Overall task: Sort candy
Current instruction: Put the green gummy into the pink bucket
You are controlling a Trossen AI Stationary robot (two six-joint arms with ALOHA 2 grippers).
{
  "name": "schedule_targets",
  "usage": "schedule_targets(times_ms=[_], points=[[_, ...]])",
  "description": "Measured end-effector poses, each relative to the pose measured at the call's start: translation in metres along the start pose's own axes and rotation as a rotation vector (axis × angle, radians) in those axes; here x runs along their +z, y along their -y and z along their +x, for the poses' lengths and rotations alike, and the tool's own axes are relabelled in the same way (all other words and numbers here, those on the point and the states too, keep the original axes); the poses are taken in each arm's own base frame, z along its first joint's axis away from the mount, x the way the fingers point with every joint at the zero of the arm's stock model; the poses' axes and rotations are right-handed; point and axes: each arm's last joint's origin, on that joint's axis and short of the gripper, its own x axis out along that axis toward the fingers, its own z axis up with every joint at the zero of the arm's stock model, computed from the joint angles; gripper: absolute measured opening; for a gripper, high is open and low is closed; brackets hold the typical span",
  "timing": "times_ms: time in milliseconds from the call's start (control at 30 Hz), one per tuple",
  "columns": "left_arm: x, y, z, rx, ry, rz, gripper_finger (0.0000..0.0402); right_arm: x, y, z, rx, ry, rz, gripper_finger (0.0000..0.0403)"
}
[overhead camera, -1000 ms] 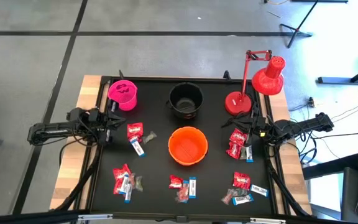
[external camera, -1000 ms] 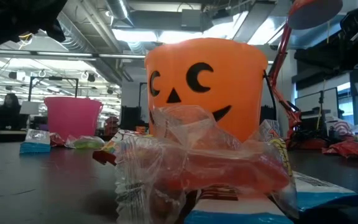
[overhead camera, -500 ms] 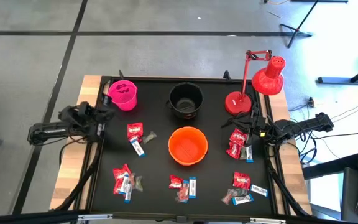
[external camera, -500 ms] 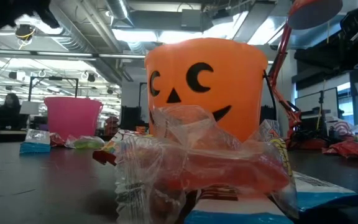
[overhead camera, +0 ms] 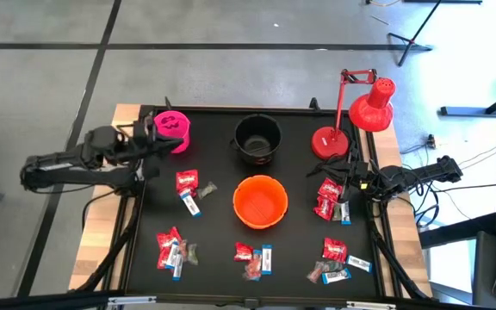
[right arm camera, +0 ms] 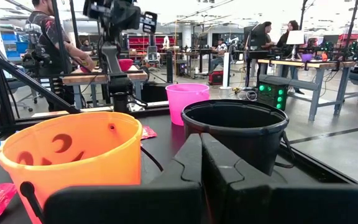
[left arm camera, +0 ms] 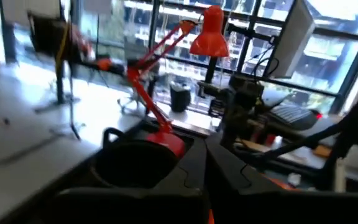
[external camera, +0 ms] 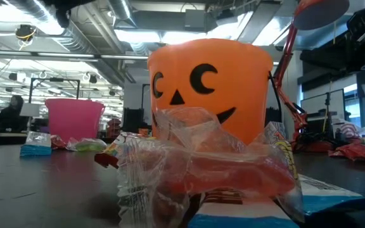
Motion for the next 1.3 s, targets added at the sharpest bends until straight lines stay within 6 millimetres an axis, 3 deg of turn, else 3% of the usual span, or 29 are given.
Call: schedule_targets(times_ms=[167, 433, 700, 867, 1033, 1300], points=[[0.000, 0.005, 0.015, -0.039, -0.207, 0.034, 0.0000, 0.000, 0.000, 0.000, -0.001, 0.000, 0.000, 0.0001], [-0.006, 0.001, 0.030, 0.123, -0.242, -0.024, 0.0000, 0.000, 0.000, 0.000, 0.000, 0.000, 0.000, 0.0001], [-0.030, -0.004, 0.041, 0.254, -0.439, -0.114, 0.0000, 0.000, 0.000, 0.000, 0.000, 0.000, 0.000, 0.0001], [-0.045, -0.005, 0.054, 0.259, -0.581, -0.062, 0.0004, 0.000, 0.000, 0.000, -0.001, 0.000, 0.000, 0.0001], [-0.064, 0.003, 0.070, 0.182, -0.721, -0.038, 0.0039, 0.000, 0.000, 0.000, -0.001, 0.000, 0.000, 0.0001], [-0.091, 0.013, 0.086, 0.145, -0.877, 0.052, 0.0129, 0.000, 0.000, 0.000, 0.000, 0.000, 0.000, 0.0001]])
